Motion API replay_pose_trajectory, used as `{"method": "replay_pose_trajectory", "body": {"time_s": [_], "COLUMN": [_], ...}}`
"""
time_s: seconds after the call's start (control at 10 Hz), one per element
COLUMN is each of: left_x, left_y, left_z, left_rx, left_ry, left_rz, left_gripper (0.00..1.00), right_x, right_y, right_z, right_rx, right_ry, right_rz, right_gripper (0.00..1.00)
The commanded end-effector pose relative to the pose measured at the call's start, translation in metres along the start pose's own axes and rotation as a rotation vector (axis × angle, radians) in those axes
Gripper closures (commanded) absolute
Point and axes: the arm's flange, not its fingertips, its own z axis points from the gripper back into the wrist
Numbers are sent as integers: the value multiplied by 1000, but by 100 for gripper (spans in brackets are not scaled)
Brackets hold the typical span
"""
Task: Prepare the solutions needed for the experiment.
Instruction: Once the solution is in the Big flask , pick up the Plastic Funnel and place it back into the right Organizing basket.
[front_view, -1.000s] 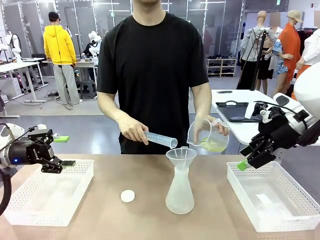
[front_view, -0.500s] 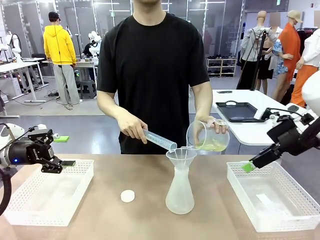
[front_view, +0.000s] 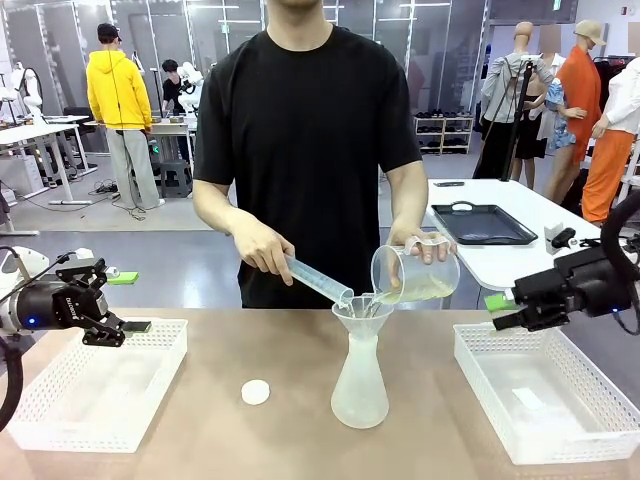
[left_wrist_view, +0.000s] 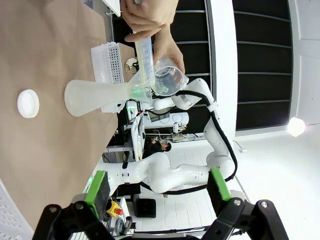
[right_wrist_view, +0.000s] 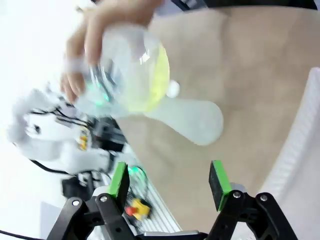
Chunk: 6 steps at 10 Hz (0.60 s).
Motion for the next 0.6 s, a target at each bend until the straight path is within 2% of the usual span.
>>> {"method": "replay_pose_trajectory", "body": {"time_s": [0.0,0.3,0.4,0.5], "left_x": [1,1,1,1], "left_y": [-1,-1,-1,-1], "left_z": [-1,-1,-1,-1], "left_rx": [0,0,0,0], "left_ry": [-19,-19,-19,-19], "left_rz": [-4,-4,-4,-4], "left_gripper": [0,0,0,0], "right_x": [6,-3,-6,-9], "right_y": [-10,-24,-27,-31], "right_z": [-3,-2,-3,-3], "right_rx": [84,146,190,176], "right_ry": [-57,-110,-104,-95], "right_rz": [-94,-180,-214,-246], "right_gripper": [19,19,19,19]}}
